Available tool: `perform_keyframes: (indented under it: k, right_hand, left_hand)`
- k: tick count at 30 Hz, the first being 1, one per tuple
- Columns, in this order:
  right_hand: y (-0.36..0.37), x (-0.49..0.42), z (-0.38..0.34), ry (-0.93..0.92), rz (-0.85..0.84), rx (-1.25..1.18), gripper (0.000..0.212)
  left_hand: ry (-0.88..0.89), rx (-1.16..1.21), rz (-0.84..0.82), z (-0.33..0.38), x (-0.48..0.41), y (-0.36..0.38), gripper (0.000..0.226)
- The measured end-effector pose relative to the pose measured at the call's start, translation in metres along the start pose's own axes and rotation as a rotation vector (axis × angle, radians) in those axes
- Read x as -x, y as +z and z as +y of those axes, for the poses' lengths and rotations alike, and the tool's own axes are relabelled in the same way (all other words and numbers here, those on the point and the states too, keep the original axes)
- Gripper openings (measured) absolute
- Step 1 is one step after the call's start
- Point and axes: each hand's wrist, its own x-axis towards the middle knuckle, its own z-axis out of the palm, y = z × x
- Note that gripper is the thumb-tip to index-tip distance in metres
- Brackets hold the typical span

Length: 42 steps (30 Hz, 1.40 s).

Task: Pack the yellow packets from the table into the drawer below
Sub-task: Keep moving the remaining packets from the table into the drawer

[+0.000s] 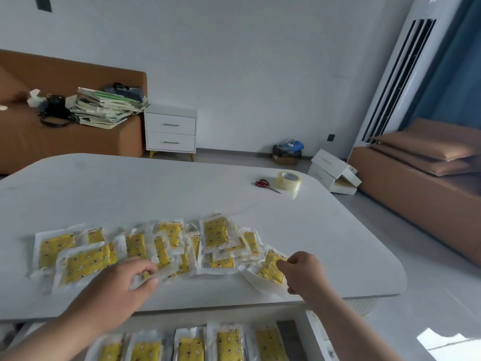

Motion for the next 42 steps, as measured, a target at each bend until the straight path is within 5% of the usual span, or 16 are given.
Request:
perform_keyframes:
  k: [8,17,21,25,28,31,34,38,42]
  right_hand:
    - [0.024,-0.020,-0.006,0.132,0.011,0.228,0.040]
    - [0.026,-0.031,-0.003,0.191,0.076,-0.099,0.022]
    - [0.026,-0.033,0.001,0.313,0.046,-0.284,0.047]
    - [0.022,-0.031,-0.005,0.362,0.018,-0.455,0.010]
    - [0.020,-0.030,-0.008,0.289,0.011,-0.539,0.007]
    - [0.017,-0.034,-0.013,0.231,0.055,-0.587,0.021]
    - [0.010,-0.035,-0.025,0.166,0.085,-0.609,0.025]
    - [0.011,-0.043,-0.045,0.136,0.091,-0.631,0.023]
    - [0.033,-0.048,-0.070,0.063,0.027,-0.560,0.025]
  left_hand:
    - [-0.161,-0.005,0.219,-0.055,-0.034,-0.008,0.029]
    - [-0.273,-0.045,0.278,-0.096,-0.056,-0.020,0.018]
    - [-0.549,-0.251,0.341,-0.116,-0.057,-0.037,0.041]
    - [-0.723,-0.226,0.345,-0.134,-0.060,-0.054,0.055]
    - [-0.768,-0.225,0.295,-0.143,-0.066,-0.060,0.060]
    - [-0.731,-0.338,0.290,-0.145,-0.068,-0.061,0.060]
    - [-0.504,-0.406,0.291,-0.138,-0.067,-0.057,0.060]
    - [-0.297,-0.551,0.061,-0.121,-0.070,-0.054,0.067]
    - [-0.293,-0.547,-0.013,-0.115,-0.075,-0.054,0.069]
